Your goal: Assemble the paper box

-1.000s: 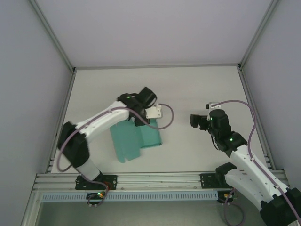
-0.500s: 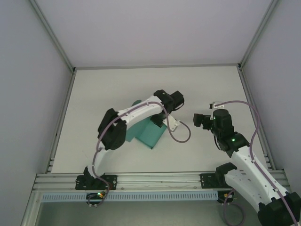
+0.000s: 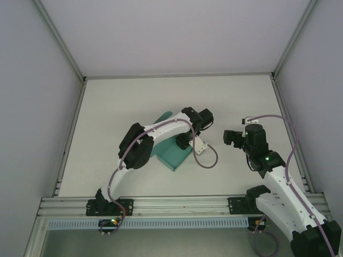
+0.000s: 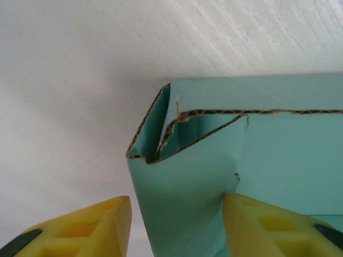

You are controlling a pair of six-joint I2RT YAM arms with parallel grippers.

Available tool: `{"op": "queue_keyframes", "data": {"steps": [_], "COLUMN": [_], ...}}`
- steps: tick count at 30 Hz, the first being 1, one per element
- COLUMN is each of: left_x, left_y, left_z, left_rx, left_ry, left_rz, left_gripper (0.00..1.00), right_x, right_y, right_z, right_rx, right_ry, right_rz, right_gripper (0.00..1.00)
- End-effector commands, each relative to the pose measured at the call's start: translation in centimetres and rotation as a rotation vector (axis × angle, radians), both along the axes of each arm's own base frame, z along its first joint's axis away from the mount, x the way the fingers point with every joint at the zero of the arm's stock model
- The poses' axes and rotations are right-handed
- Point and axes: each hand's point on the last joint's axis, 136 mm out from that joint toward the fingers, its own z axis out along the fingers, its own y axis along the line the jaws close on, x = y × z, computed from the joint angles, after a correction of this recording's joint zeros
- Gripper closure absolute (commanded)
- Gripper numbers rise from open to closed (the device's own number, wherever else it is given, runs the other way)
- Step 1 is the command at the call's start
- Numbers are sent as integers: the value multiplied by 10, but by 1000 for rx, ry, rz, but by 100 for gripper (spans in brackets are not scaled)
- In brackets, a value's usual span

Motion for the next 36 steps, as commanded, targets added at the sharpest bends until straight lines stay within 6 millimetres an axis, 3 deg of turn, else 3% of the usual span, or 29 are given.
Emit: {"op": "queue_keyframes", "data": {"steps": [1,3,8,11,12,14,16,18,20,25,30,36], "left_x": [-12,-15,-18,18,38,83,113,120,111,67,33,15], "left_y": [-2,-6,-20,-23,-18,14,73,132,181,248,288,289], "left_z": [33,49,115,162,177,207,218,208,188,152,123,91], "left_rx": [-51,-108,-389,-686,-799,-1042,-1197,-1248,-1262,-1284,-1204,-1135], "left_ry": [-8,-16,-21,-105,-150,-234,-286,-263,-212,-280,-360,-303], "left_rz": [5,41,216,493,619,966,1374,1719,1973,2180,2316,2343], "left_gripper": [23,0,0,0,0,0,0,0,0,0,0,0], "right_x": [-4,-3,1,7,9,14,17,14,11,17,29,36], "right_y": [4,6,14,38,48,77,109,137,163,201,205,206], "right_z": [-2,-1,2,-3,-4,-3,2,1,-4,-34,-67,-98], "right_rx": [10,9,37,95,121,175,206,191,144,13,-121,-199], "right_ry": [17,15,32,80,94,108,115,144,198,368,530,623], "right_rz": [28,48,78,188,234,377,529,672,801,979,989,993], "right_gripper": [0,0,0,0,0,0,0,0,1,11,28,42]}}
